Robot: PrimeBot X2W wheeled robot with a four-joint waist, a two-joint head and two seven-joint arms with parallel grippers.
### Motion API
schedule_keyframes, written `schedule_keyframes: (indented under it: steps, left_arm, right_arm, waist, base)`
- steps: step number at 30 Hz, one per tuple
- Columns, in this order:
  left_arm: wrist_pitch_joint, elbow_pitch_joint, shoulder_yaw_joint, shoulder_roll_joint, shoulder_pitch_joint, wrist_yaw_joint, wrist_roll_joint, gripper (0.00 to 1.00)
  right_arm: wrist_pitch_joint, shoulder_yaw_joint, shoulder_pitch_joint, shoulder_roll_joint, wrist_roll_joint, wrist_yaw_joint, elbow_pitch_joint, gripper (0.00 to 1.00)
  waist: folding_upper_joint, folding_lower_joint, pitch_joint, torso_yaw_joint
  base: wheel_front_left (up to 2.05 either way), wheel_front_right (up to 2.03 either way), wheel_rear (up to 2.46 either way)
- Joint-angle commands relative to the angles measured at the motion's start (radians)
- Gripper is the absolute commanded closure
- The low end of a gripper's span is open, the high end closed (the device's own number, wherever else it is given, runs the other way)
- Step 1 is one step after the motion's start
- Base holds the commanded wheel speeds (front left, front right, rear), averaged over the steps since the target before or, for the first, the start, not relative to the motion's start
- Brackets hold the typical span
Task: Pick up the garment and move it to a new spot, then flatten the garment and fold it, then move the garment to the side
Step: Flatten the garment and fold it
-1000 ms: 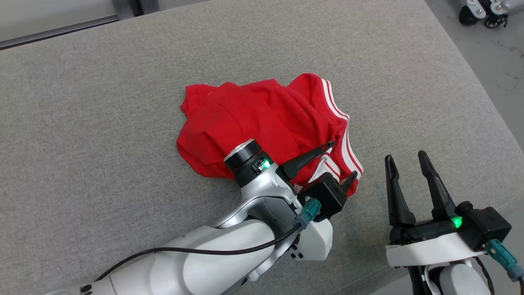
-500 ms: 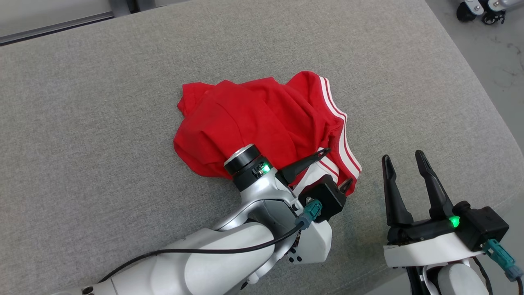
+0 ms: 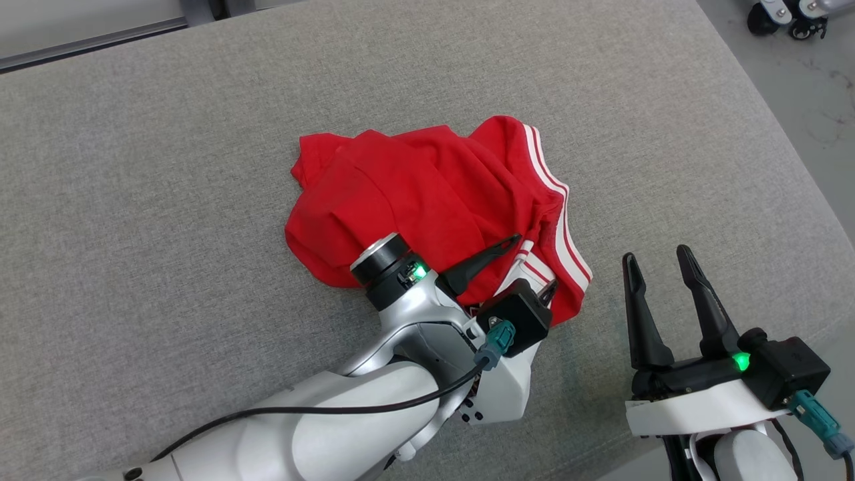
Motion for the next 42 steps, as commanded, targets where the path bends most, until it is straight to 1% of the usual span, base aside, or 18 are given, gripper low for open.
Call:
schedule_keyframes:
  steps: [1, 8, 11, 12, 13, 14, 15, 16, 20, 23, 24, 25, 27, 31, 33, 36, 39, 42]
  left_arm:
    - [0.004, 0.001, -0.001, 0.005, 0.004, -0.004, -0.003, 0.00]
    - [0.012, 0.004, -0.007, -0.001, -0.002, -0.026, -0.009, 0.00]
    - [0.006, 0.003, -0.009, -0.005, -0.009, -0.031, -0.004, 0.07]
    - [0.005, 0.003, -0.009, -0.006, -0.011, -0.033, -0.003, 0.17]
    - [0.003, 0.003, -0.009, -0.008, -0.014, -0.036, -0.001, 0.35]
    - [0.001, 0.005, -0.010, -0.008, -0.016, -0.039, 0.001, 0.58]
    - [-0.003, 0.006, -0.011, -0.010, -0.019, -0.040, 0.002, 0.75]
    - [-0.005, 0.008, -0.011, -0.011, -0.022, -0.043, 0.004, 1.00]
    - [-0.062, 0.011, 0.000, -0.024, -0.032, -0.057, 0.003, 1.00]
    - [-0.142, -0.001, 0.037, -0.063, -0.051, -0.088, -0.037, 1.00]
    - [-0.142, -0.001, 0.037, -0.063, -0.051, -0.088, -0.037, 1.00]
    - [-0.195, -0.014, 0.083, -0.094, -0.074, -0.130, -0.096, 1.00]
    - [-0.243, -0.021, 0.150, -0.115, -0.121, -0.174, -0.172, 1.00]
    - [-0.328, -0.027, 0.295, -0.133, -0.256, -0.219, -0.343, 1.00]
    - [-0.350, -0.025, 0.355, -0.131, -0.314, -0.203, -0.423, 1.00]
    - [-0.358, 0.006, 0.390, -0.128, -0.335, -0.186, -0.460, 1.00]
    - [-0.362, 0.052, 0.415, -0.110, -0.262, -0.167, -0.498, 1.00]
    - [-0.373, 0.084, 0.424, -0.077, -0.123, -0.152, -0.537, 1.00]
  right_arm:
    - [-0.001, 0.001, -0.005, -0.002, 0.003, -0.002, -0.002, 0.00]
    - [-0.001, 0.000, -0.016, -0.002, 0.011, -0.002, -0.004, 0.00]
    - [-0.001, 0.001, -0.018, -0.002, 0.012, -0.002, -0.005, 0.00]
    - [-0.001, 0.002, -0.018, -0.002, 0.014, -0.002, -0.005, 0.00]
    - [-0.001, 0.003, -0.019, -0.002, 0.015, -0.002, -0.006, 0.00]
    - [-0.001, 0.003, -0.020, -0.002, 0.017, -0.002, -0.006, 0.00]
    - [-0.001, 0.004, -0.021, -0.002, 0.019, -0.002, -0.006, 0.00]
    - [-0.001, 0.004, -0.023, -0.002, 0.019, -0.002, -0.006, 0.00]
    - [-0.001, 0.001, -0.022, -0.002, 0.020, -0.002, -0.006, 0.00]
    - [-0.001, -0.003, -0.019, -0.002, 0.017, -0.002, 0.003, 0.00]
    - [-0.001, -0.003, -0.019, -0.002, 0.017, -0.002, 0.003, 0.00]
    - [-0.001, 0.003, -0.020, -0.002, 0.017, -0.002, 0.011, 0.00]
    - [-0.001, 0.015, -0.024, -0.002, 0.018, -0.002, 0.014, 0.00]
    - [-0.001, 0.029, -0.018, -0.003, 0.030, -0.002, 0.011, 0.00]
    - [-0.001, 0.022, -0.003, -0.003, 0.031, -0.002, 0.011, 0.00]
    - [-0.001, 0.002, 0.004, -0.002, 0.027, -0.002, 0.009, 0.00]
    - [-0.001, -0.036, 0.019, -0.002, 0.020, -0.002, 0.008, 0.00]
    - [-0.001, -0.060, 0.020, -0.001, 0.013, -0.002, 0.009, 0.00]
  waist:
    - [0.0000, 0.0000, 0.002, 0.000]
    - [0.0000, 0.0000, 0.020, -0.006]
    - [0.0000, 0.0000, 0.027, -0.010]
    - [0.0000, 0.0000, 0.029, -0.011]
    - [0.0000, 0.0000, 0.031, -0.012]
    - [0.0000, 0.0000, 0.033, -0.014]
    - [0.0000, 0.0000, 0.036, -0.016]
    - [0.0000, 0.0000, 0.038, -0.017]
    - [0.0000, 0.0000, 0.039, -0.017]
    - [0.0000, 0.0000, 0.025, -0.010]
    - [0.0000, 0.0000, 0.025, -0.010]
    - [0.0000, 0.0000, 0.004, -0.008]
    - [0.0000, 0.0000, -0.017, -0.012]
    - [0.0000, 0.0000, -0.056, -0.026]
    - [0.0000, 0.0000, -0.068, -0.021]
    - [0.0000, 0.0000, -0.074, -0.003]
    - [0.0000, 0.0000, -0.073, 0.037]
    - [0.0000, 0.0000, -0.058, 0.080]
  base:
    - [0.00, 0.00, 0.00]
    - [0.00, 0.00, 0.00]
    - [0.00, 0.00, 0.00]
    - [0.00, 0.00, 0.00]
    - [0.00, 0.00, 0.00]
    - [0.00, 0.00, 0.00]
    - [0.00, 0.00, 0.00]
    - [0.00, 0.00, 0.00]
    - [0.00, 0.00, 0.00]
    - [0.00, 0.00, 0.00]
    - [0.00, 0.00, 0.00]
    - [0.00, 0.00, 0.00]
    - [0.00, 0.00, 0.00]
    - [0.00, 0.00, 0.00]
    - [0.00, 0.00, 0.00]
    - [0.00, 0.00, 0.00]
    - [0.00, 0.00, 0.00]
    - [0.00, 0.00, 0.00]
